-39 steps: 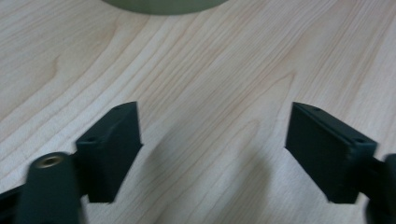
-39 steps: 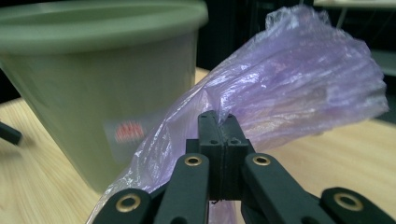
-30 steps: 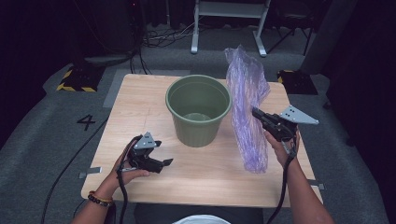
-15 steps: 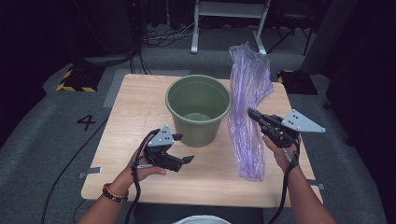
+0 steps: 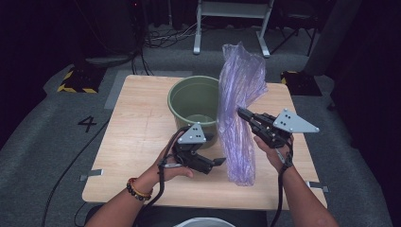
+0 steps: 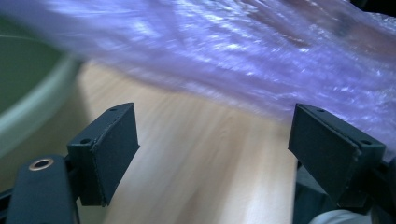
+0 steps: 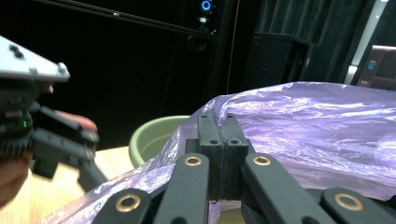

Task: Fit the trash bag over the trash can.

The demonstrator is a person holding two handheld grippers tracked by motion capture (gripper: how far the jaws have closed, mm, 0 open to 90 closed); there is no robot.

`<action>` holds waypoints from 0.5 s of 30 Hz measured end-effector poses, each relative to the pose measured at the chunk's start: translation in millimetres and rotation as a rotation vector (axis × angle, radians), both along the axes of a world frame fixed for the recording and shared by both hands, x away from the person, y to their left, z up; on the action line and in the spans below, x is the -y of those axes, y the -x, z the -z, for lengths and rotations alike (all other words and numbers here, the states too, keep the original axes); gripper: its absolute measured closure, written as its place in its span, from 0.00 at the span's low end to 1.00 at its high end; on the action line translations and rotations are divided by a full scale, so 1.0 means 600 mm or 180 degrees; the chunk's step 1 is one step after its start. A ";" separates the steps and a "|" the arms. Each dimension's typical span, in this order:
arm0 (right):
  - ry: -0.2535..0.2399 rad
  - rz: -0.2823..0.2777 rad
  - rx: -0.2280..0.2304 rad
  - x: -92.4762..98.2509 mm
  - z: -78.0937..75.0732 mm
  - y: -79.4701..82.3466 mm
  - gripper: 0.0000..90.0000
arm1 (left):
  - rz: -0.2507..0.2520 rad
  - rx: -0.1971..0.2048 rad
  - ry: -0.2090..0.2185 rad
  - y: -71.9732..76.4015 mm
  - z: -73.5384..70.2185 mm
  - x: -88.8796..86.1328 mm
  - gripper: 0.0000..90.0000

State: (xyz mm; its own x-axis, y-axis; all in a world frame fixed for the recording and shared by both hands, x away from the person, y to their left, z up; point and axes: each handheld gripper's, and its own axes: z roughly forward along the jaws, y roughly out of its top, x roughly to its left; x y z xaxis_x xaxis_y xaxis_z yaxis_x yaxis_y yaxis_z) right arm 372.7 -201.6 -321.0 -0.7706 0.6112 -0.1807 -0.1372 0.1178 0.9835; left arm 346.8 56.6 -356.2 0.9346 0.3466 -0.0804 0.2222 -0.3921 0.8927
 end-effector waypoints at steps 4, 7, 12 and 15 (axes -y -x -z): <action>0.0037 -0.0016 0.0086 -0.016 -0.006 0.007 1.00 | 0.0049 -0.0066 0.0004 -0.002 0.006 0.020 0.18; 0.0024 -0.0029 0.0114 -0.025 -0.008 0.010 1.00 | 0.0014 0.0025 0.0043 -0.004 0.007 0.030 0.33; 0.0034 -0.0078 0.0131 -0.028 -0.008 0.011 1.00 | -0.0086 0.0159 0.0218 -0.014 -0.005 0.020 0.73; 0.0042 -0.0099 0.0152 -0.027 -0.009 0.010 1.00 | -0.0165 0.0267 0.0252 -0.021 -0.013 0.010 0.87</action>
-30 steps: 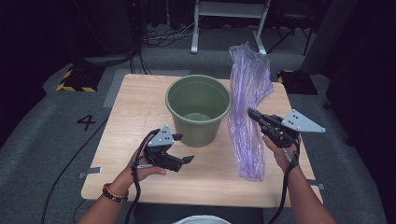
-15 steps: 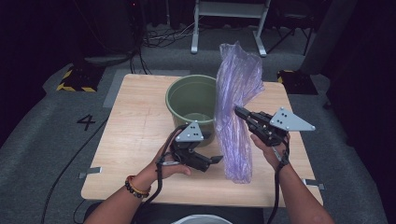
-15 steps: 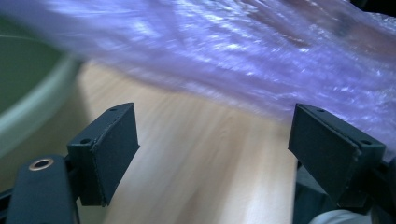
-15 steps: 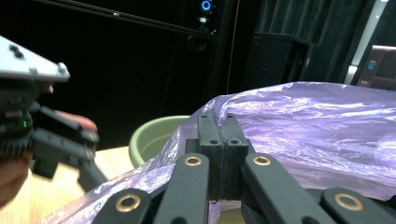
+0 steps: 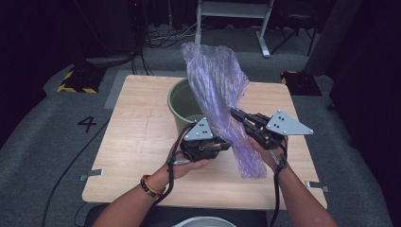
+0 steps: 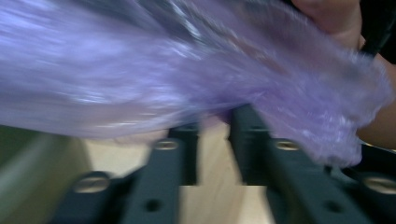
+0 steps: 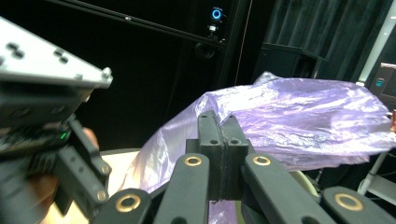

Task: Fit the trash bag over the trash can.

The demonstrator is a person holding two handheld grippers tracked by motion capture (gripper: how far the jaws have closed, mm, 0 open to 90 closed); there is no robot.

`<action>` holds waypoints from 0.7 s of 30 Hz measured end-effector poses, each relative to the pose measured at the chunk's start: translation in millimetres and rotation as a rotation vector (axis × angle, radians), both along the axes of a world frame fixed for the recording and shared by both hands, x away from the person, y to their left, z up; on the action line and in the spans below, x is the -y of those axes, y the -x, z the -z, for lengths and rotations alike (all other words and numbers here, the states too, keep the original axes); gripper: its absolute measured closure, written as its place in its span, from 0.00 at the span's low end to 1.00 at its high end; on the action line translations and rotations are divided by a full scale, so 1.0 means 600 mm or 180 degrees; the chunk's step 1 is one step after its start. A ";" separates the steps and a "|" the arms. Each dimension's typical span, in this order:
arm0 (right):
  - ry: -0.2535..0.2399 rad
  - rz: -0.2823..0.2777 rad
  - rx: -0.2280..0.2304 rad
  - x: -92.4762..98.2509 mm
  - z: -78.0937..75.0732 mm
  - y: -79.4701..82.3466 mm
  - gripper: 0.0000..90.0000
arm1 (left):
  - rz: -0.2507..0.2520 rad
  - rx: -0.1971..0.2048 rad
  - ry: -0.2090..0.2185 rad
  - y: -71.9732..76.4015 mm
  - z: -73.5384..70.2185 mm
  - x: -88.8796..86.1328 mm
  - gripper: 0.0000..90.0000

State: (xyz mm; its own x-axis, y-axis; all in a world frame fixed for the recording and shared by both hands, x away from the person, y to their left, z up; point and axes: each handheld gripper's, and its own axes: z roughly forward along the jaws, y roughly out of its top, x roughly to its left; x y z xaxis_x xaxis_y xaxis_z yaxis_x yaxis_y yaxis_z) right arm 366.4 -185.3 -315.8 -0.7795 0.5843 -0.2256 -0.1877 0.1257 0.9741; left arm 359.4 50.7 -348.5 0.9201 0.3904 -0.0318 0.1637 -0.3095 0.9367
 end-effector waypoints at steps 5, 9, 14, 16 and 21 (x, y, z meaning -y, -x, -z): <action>-0.0020 -0.0099 0.0012 0.003 0.000 -0.006 1.00 | -0.0147 0.0060 0.0071 -0.015 -0.014 -0.019 1.00; -0.0058 -0.0152 0.0011 0.002 0.001 -0.015 1.00 | -0.0372 0.0342 -0.0048 -0.020 -0.044 -0.041 1.00; -0.0083 -0.0185 0.0080 0.001 -0.005 -0.020 1.00 | -0.0572 0.0604 -0.0227 -0.029 -0.075 -0.058 1.00; -0.0099 -0.0174 0.0103 -0.001 -0.007 -0.024 1.00 | -0.0640 0.0676 -0.0314 -0.038 -0.088 -0.064 1.00; -0.0053 -0.0117 0.0155 -0.009 -0.001 -0.035 1.00 | -0.0872 0.0904 -0.0559 -0.073 -0.114 -0.076 1.00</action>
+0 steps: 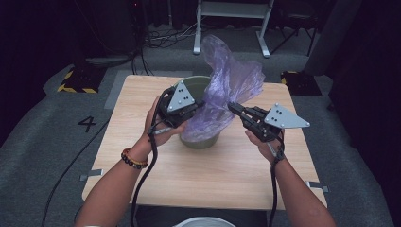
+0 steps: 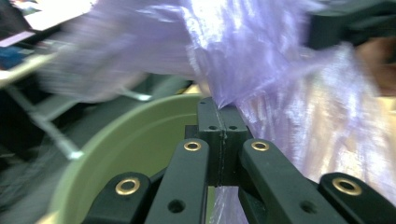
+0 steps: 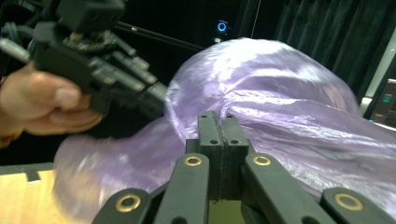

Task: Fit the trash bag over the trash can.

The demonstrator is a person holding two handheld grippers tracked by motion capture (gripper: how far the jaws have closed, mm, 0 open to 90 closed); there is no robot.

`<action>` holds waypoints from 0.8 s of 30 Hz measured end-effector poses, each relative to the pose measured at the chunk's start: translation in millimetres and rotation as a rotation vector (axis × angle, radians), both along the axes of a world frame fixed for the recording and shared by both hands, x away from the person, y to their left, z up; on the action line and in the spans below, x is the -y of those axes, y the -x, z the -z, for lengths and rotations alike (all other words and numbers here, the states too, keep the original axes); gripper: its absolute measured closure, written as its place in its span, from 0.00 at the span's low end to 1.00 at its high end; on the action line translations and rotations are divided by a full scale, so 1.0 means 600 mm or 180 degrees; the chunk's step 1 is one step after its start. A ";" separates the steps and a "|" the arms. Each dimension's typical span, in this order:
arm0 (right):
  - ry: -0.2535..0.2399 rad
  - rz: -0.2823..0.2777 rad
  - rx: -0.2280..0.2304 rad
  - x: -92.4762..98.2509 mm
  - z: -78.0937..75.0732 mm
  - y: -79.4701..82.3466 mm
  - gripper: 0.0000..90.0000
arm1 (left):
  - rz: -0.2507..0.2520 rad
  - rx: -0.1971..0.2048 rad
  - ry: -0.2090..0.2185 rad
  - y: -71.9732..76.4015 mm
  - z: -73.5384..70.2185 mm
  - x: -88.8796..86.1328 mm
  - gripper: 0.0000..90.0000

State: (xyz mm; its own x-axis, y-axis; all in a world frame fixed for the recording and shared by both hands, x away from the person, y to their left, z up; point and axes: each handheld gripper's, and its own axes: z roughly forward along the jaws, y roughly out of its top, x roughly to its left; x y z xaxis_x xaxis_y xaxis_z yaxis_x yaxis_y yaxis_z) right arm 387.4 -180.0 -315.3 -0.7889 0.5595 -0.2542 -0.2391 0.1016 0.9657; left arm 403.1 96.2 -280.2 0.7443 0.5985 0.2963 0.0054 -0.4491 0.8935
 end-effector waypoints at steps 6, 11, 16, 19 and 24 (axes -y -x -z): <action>0.0072 0.0119 0.0069 -0.012 0.010 -0.022 1.00 | -0.0206 0.0238 -0.0376 -0.036 0.004 0.014 1.00; 0.0114 0.0315 0.0074 -0.017 0.021 -0.041 1.00 | -0.0265 0.0248 -0.0463 -0.083 0.015 0.025 1.00; 0.0241 0.0470 0.0098 -0.022 0.033 -0.049 1.00 | -0.0335 0.0179 -0.0502 -0.107 0.029 0.033 0.95; 0.0326 0.0563 0.0044 -0.027 0.043 -0.053 1.00 | -0.0404 0.0040 -0.0504 -0.119 0.041 0.035 0.77; 0.0534 0.0615 0.0007 -0.038 0.055 -0.049 1.00 | -0.0169 -0.0255 -0.0171 -0.106 0.040 0.003 0.38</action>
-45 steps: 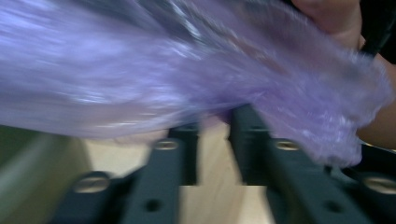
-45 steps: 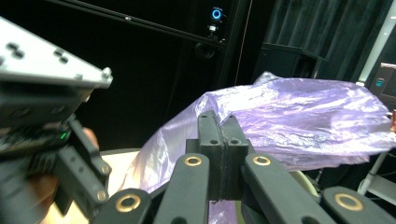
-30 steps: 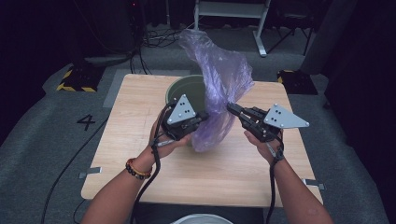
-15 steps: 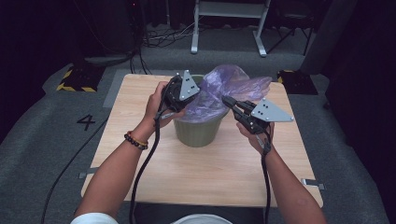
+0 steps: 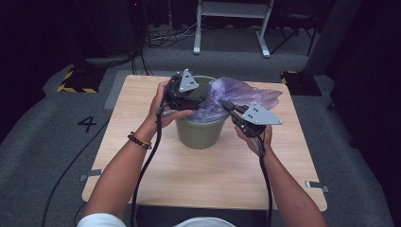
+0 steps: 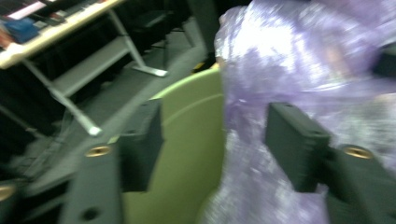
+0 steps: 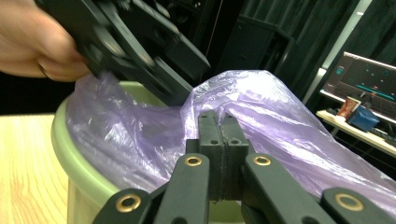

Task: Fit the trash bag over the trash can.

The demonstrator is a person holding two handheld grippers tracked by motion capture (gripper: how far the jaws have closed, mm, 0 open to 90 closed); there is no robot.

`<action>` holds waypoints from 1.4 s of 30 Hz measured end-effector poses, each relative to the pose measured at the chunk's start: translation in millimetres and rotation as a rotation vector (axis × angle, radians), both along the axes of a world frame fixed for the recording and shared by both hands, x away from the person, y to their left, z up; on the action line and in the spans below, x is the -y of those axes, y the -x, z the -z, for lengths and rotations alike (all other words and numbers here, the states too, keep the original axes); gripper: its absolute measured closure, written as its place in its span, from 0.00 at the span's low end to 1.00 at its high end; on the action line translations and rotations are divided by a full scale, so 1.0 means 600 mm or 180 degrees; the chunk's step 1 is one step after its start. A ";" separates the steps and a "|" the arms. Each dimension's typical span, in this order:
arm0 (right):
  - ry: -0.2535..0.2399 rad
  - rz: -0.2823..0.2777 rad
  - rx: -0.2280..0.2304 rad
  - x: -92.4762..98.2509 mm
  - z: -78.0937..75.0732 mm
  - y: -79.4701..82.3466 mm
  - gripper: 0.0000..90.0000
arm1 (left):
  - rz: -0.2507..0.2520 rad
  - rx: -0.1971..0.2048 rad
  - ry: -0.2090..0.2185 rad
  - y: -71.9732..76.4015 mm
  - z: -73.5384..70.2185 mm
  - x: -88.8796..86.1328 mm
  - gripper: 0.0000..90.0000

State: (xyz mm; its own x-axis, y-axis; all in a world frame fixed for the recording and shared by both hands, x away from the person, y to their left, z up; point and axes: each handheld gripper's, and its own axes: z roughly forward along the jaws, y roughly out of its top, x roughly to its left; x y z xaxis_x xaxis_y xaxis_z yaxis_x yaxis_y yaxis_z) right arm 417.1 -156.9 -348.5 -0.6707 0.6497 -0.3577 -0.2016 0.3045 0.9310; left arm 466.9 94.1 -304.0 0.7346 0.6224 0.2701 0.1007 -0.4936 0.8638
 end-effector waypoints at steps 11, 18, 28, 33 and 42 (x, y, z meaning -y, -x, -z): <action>-0.0023 0.0483 -0.0001 0.002 0.012 0.005 1.00 | 0.0335 -0.0046 -0.0078 0.043 0.014 -0.046 0.44; 0.0025 0.0204 -0.0015 -0.007 0.019 0.011 1.00 | 0.0563 -0.0206 0.0038 0.046 0.014 -0.020 0.34; 0.0139 -0.0245 0.0020 -0.018 0.018 0.034 0.97 | 0.0713 -0.0224 0.0031 0.047 0.011 0.018 0.60; 0.0113 -0.0328 0.0000 -0.012 0.021 0.040 0.92 | 0.0654 -0.0248 -0.0144 0.036 0.020 0.026 0.95; 0.0030 -0.0387 -0.0127 0.008 0.019 0.051 0.68 | 0.0553 -0.0269 -0.0108 0.027 0.032 0.012 1.00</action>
State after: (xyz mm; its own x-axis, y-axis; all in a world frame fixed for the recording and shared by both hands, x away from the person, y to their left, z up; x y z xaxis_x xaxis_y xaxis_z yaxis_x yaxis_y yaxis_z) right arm 386.7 -161.9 -360.1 -0.7582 0.5596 -0.3347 -0.2003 0.2887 0.9362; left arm 450.5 86.8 -323.0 0.8511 0.4760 0.2214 0.0830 -0.5385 0.8385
